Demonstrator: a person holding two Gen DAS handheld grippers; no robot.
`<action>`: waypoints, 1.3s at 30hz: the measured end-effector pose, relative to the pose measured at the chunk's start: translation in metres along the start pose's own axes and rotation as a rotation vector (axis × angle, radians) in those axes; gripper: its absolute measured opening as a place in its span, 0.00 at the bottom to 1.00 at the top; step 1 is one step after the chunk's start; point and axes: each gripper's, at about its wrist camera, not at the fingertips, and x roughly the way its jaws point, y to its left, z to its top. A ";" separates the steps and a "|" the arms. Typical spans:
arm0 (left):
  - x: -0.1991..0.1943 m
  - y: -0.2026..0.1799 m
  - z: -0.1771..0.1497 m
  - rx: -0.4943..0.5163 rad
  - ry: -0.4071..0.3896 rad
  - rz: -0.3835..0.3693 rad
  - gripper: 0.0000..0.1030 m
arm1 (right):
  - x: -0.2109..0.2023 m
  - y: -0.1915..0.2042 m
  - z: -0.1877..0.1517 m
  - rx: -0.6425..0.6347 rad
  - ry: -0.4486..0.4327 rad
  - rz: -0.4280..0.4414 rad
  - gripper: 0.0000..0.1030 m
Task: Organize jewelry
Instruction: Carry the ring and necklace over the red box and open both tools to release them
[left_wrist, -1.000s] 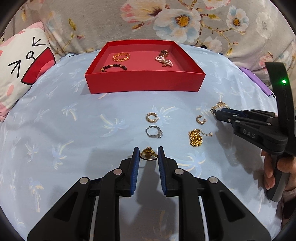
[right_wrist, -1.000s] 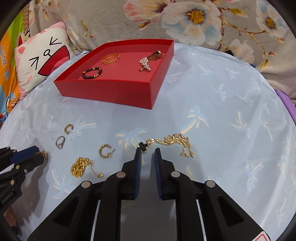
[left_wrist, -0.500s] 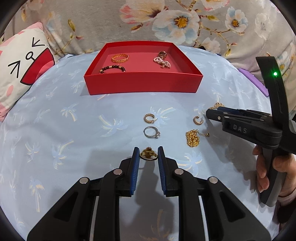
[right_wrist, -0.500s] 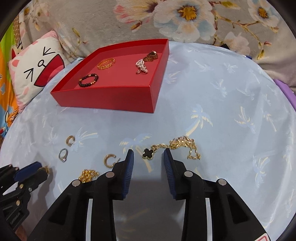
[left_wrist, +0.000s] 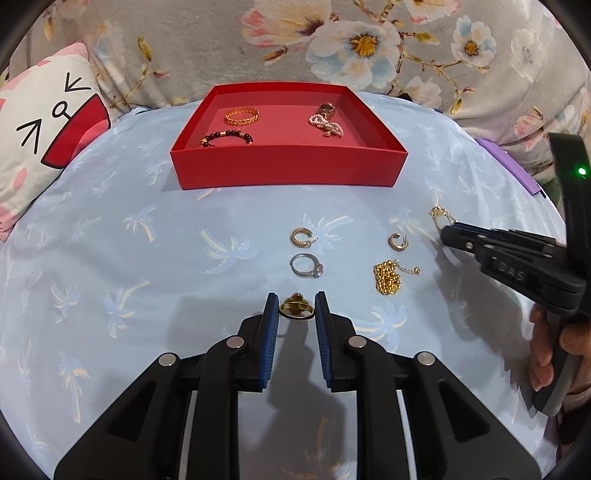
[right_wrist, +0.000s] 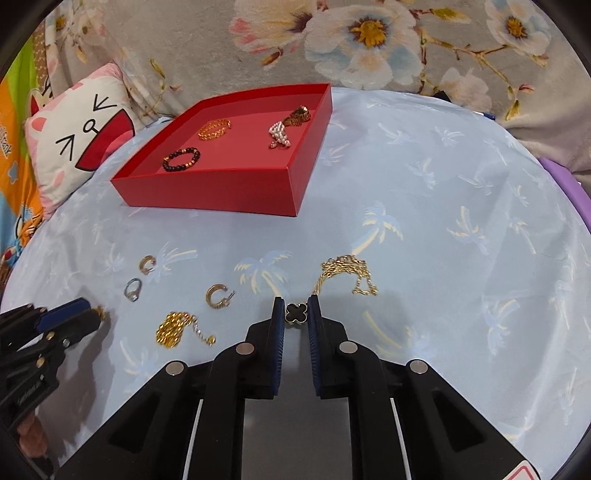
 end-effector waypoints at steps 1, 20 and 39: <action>-0.002 0.001 0.001 -0.001 -0.006 -0.003 0.19 | -0.007 -0.001 0.002 0.001 -0.008 0.005 0.11; -0.016 0.025 0.187 0.021 -0.115 0.001 0.19 | -0.057 0.026 0.203 -0.064 -0.176 0.122 0.11; 0.159 0.042 0.229 -0.061 0.183 -0.026 0.19 | 0.126 0.041 0.268 -0.057 0.029 0.160 0.11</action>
